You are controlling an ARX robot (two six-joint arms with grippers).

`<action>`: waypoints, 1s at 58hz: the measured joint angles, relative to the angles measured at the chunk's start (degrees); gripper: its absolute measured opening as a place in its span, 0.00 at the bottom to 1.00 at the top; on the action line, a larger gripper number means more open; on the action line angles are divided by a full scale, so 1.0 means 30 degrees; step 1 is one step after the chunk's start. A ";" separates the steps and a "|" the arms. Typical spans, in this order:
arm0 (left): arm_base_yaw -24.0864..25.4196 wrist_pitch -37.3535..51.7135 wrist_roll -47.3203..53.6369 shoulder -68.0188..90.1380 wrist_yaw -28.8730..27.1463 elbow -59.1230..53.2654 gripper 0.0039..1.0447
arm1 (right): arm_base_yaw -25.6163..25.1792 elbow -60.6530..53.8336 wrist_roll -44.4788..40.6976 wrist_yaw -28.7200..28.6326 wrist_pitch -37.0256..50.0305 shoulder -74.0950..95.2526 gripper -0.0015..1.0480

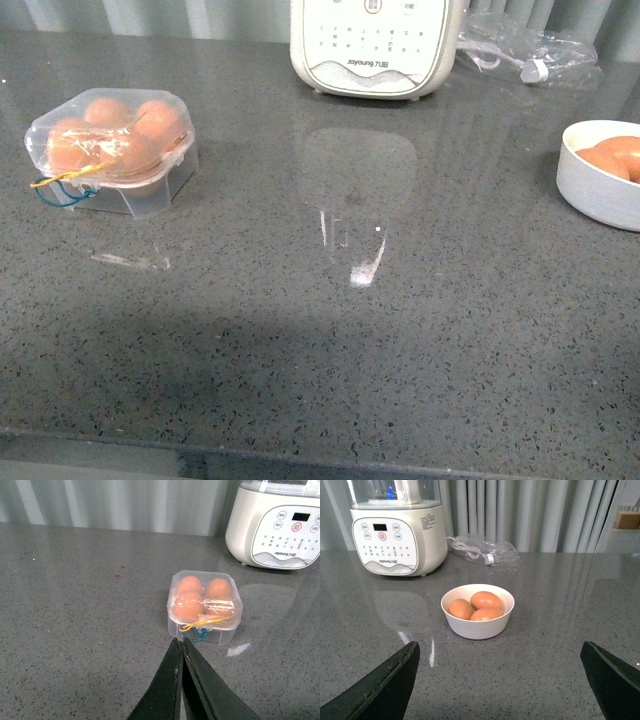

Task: Put egg into box

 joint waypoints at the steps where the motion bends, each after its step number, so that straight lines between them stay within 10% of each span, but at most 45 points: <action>1: 0.0000 -0.0051 0.0000 -0.0087 0.0000 -0.0036 0.03 | 0.0000 0.0000 0.0000 0.0000 0.0000 0.0000 0.93; 58: 0.0000 -0.5020 -0.0007 -0.6681 0.0000 -0.0962 0.03 | 0.0000 0.0000 0.0000 0.0000 0.0000 0.0000 0.93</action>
